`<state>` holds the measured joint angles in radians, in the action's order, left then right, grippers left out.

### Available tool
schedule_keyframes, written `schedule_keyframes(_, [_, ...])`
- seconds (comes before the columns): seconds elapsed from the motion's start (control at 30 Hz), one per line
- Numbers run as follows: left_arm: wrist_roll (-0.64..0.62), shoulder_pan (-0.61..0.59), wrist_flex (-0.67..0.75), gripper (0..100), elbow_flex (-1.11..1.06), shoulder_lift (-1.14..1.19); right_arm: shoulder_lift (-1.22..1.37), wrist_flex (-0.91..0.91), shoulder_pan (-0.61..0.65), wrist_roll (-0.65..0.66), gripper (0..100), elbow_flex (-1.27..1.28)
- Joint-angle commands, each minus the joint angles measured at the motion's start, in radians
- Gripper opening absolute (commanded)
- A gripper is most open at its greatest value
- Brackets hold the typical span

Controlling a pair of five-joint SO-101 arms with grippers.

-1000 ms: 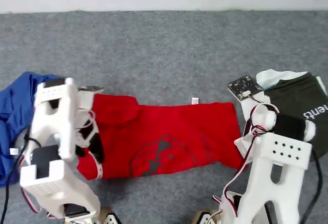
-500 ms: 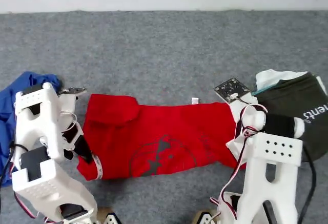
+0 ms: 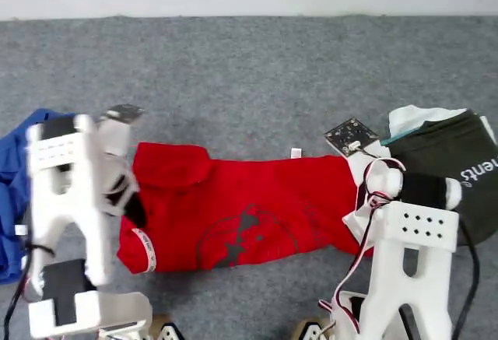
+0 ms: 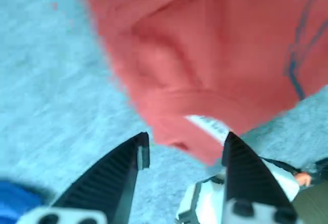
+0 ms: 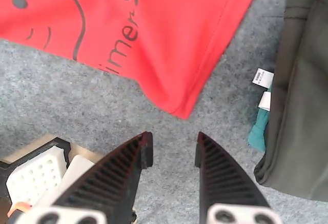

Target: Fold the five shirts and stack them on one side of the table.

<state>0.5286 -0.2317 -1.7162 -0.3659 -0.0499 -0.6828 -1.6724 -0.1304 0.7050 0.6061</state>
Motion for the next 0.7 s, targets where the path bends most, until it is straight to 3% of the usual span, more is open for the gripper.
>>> schedule_keyframes(0.0, [-0.074,0.118,0.064,23,-0.021,0.044,-0.035,-0.005,0.004,0.002,14.4,-0.002])
schedule_keyframes(0.2, [-0.078,0.192,0.091,23,-0.018,0.232,-0.035,-0.010,0.002,0.002,14.4,0.000])
schedule_keyframes(0.37, [-0.074,0.094,0.112,23,-0.016,0.338,-0.035,-0.010,0.002,0.002,14.4,0.000])
schedule_keyframes(0.67, [0.064,-0.049,0.149,23,-0.016,0.423,-0.035,-0.008,0.007,0.002,14.4,0.000])
